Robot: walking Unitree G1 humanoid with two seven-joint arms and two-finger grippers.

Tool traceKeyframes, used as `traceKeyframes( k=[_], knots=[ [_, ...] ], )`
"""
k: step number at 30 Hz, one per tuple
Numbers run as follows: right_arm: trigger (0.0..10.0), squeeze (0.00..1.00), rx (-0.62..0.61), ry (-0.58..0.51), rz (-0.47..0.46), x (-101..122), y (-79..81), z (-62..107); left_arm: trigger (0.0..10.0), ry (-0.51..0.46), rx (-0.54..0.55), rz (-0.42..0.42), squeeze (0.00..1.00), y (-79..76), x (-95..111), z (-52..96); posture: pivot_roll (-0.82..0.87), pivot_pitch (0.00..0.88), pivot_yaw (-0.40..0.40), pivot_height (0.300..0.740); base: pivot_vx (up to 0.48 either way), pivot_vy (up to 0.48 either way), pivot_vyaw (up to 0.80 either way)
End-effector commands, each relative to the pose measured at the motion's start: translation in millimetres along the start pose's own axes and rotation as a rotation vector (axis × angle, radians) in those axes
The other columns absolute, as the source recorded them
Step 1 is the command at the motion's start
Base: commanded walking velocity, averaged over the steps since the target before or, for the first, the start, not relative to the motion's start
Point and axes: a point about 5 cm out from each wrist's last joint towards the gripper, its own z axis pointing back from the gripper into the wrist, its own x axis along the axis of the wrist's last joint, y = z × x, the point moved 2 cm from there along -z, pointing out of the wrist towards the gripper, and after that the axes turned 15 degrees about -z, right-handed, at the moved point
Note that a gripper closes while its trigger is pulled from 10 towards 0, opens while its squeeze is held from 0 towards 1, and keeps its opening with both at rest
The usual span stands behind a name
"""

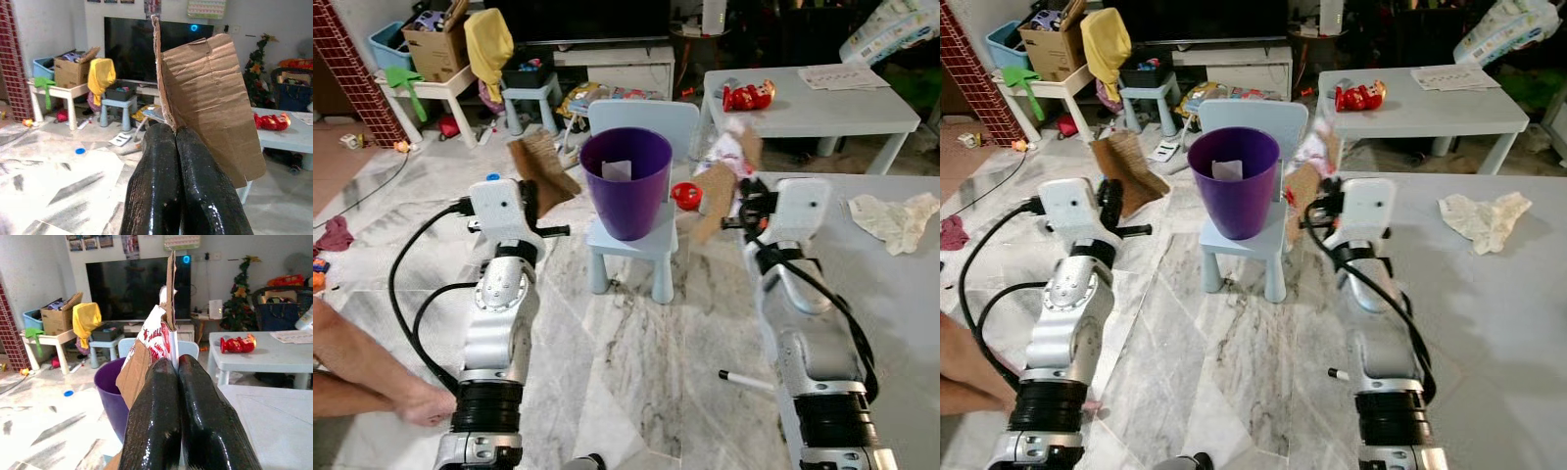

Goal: Picking trash to rubbish bin

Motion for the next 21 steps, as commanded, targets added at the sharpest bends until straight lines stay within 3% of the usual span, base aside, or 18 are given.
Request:
traceKeyframes(
  k=[1,13,21],
  knots=[
    [0.0,0.0,0.0,-0.011,0.0,3.7,-0.3,-2.1,0.0,-0.003,-0.015,-0.005,0.0,-1.5,1.7,-1.2,-0.02,0.067,0.016,0.74,0.0,0.0,0.0],
    [0.0,0.0,0.001,-0.007,-0.005,1.6,0.5,-1.3,0.0,0.007,-0.034,0.012,0.0,-4.3,-0.6,-0.4,-0.02,0.067,0.018,0.74,0.0,0.0,0.52],
    [0.0,0.0,-0.002,-0.003,-0.014,0.7,0.6,-1.2,0.0,-0.009,-0.055,0.025,0.0,-5.9,1.8,-0.1,-0.01,0.068,0.02,0.74,0.076,0.0,0.0]
  ],
)
